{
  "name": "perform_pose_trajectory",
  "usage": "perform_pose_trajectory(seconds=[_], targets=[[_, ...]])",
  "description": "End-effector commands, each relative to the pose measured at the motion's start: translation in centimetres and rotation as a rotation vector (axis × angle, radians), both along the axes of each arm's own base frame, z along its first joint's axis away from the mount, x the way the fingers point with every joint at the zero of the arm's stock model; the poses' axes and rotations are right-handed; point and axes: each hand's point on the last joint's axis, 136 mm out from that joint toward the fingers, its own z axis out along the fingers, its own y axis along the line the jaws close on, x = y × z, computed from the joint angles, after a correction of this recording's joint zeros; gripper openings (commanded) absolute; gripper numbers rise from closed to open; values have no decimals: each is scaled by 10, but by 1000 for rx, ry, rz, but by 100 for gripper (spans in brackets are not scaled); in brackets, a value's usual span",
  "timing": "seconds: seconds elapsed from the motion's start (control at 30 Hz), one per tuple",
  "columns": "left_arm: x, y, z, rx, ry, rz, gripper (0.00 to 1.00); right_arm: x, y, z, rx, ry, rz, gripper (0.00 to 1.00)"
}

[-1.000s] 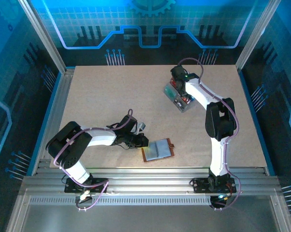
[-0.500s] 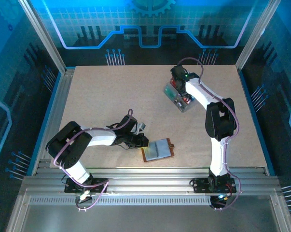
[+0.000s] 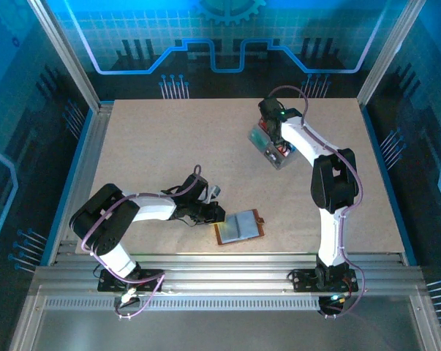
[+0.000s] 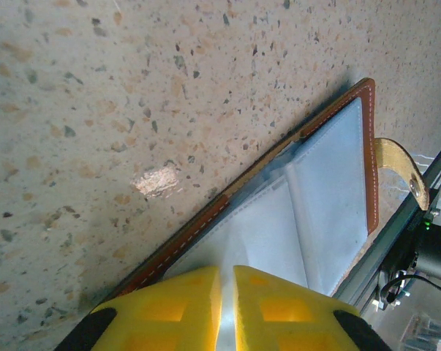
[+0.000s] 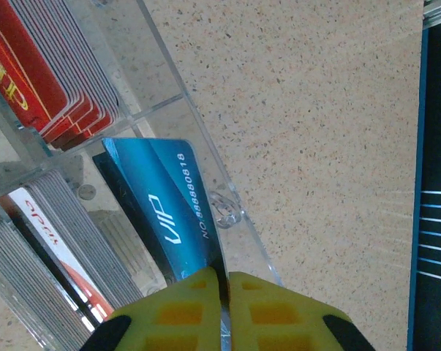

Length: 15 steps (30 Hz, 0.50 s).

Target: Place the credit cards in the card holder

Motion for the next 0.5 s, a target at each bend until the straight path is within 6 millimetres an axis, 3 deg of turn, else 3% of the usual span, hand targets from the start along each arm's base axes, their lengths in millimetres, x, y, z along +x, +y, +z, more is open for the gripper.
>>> perform_pose_trajectory(seconds=[0.0,0.47], targets=[[-30,19,-36,125,112,-24,16,0,1,27,-2,-38,6,9],[-30,20,-35,126,109,-25,16,-13,29,49,30,-35,76,2]])
